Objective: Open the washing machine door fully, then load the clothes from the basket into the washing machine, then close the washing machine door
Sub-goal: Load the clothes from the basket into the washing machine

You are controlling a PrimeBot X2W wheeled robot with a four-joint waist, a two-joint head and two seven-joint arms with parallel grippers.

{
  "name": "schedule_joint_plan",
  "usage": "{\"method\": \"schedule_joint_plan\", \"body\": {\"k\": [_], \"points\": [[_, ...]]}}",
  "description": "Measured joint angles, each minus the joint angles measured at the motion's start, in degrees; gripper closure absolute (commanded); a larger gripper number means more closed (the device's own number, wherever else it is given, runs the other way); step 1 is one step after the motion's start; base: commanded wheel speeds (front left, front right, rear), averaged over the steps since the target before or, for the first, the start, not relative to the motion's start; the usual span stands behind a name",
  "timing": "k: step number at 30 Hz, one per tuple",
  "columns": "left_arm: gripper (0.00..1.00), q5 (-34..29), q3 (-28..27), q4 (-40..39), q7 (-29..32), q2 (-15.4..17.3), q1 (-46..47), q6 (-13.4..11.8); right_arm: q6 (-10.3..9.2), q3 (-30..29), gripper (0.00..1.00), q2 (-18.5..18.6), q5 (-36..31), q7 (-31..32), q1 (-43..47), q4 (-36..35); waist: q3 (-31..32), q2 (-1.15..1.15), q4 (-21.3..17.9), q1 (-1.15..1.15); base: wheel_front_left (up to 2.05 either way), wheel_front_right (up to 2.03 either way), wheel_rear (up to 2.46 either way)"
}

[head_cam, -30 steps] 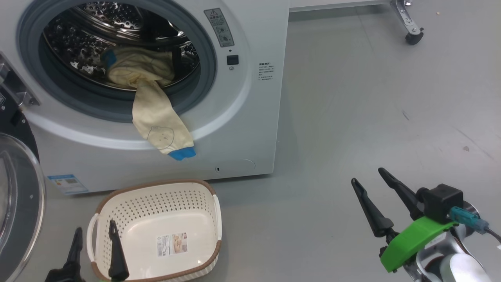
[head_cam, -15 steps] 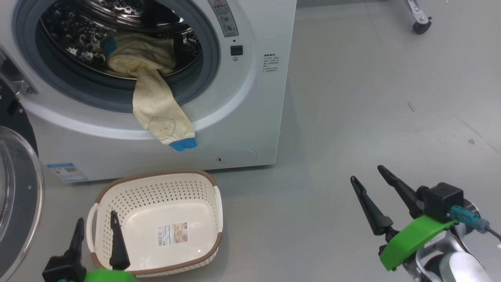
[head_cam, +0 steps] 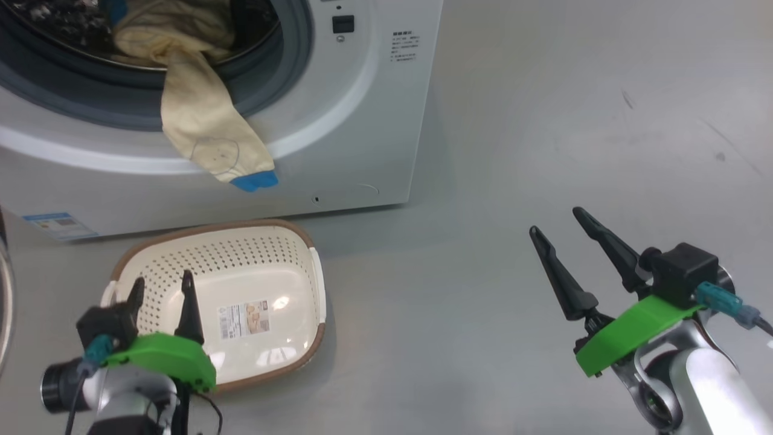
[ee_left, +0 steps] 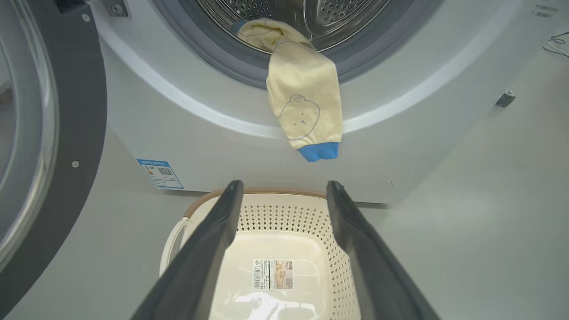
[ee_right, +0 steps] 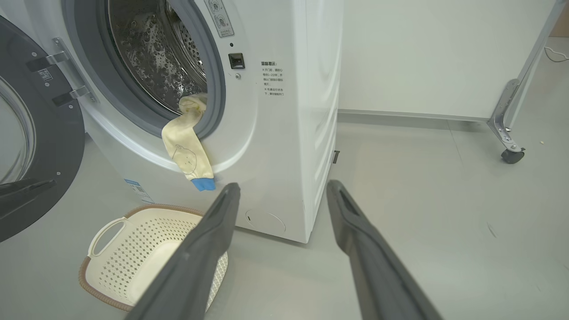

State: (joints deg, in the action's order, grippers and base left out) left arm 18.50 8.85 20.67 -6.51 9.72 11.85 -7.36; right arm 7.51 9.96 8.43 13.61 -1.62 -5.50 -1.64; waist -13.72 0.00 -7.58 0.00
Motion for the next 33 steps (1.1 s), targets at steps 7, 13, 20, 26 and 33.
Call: {"method": "schedule_joint_plan", "body": {"k": [7,13,20,26,33], "points": [[0.00,1.29,0.36,11.76,0.57,0.82,13.77,4.28,0.00,1.22,0.00,-0.03,0.01,-1.69,-4.24,0.58,-5.97,0.00,-2.33,0.01,0.00,0.00,0.00],[0.00,1.92,-0.24,21.92,1.44,3.31,25.00,6.87,0.00,2.05,0.00,-0.36,0.32,-3.38,-7.32,1.45,-11.20,0.00,-4.96,0.01,0.00,0.00,0.00],[0.00,1.70,-0.63,31.10,1.77,6.90,35.98,8.33,0.00,3.60,0.00,-1.45,0.79,-5.71,-10.00,3.20,-16.74,0.00,-8.59,0.01,0.00,0.00,0.00],[0.00,1.69,-0.57,35.49,1.77,8.22,42.30,8.90,0.00,4.47,0.00,-1.80,1.54,-7.42,-11.59,5.06,-20.25,0.00,-11.38,0.01,0.00,0.00,0.00],[0.00,1.76,-1.44,40.50,0.97,9.45,45.46,7.30,0.00,4.57,0.00,-2.23,1.54,-8.31,-11.62,6.54,-21.67,0.00,-12.76,0.01,0.00,0.00,0.00]]}}
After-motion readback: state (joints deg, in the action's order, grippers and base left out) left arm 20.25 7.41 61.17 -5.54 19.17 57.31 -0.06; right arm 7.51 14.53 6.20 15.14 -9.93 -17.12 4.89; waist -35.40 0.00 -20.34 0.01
